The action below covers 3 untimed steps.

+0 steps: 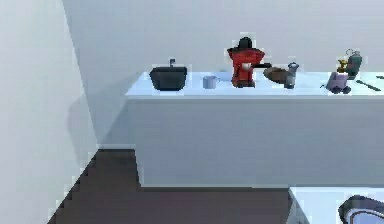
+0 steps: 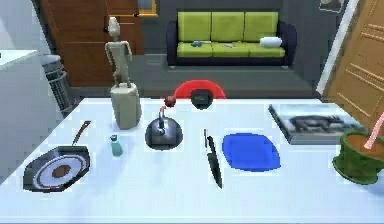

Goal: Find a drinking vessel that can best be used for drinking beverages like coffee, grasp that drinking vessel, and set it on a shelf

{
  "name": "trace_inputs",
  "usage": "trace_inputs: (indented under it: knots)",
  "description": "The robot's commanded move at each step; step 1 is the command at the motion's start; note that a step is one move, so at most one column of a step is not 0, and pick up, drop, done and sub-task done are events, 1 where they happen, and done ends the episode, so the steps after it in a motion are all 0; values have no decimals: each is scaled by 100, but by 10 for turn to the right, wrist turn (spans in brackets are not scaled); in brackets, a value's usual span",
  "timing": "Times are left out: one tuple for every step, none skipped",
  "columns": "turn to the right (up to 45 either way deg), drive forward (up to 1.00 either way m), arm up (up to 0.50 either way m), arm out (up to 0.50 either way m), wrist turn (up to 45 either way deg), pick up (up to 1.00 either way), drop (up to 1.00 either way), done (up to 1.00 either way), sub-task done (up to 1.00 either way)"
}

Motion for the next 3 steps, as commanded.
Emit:
trace_inputs:
  knots:
    - [0, 95, 0, 0, 0, 0, 0, 0, 0]
    - [450, 0, 0, 0, 0, 0, 0, 0, 0]
    - [240, 0, 0, 0, 0, 0, 0, 0, 0]
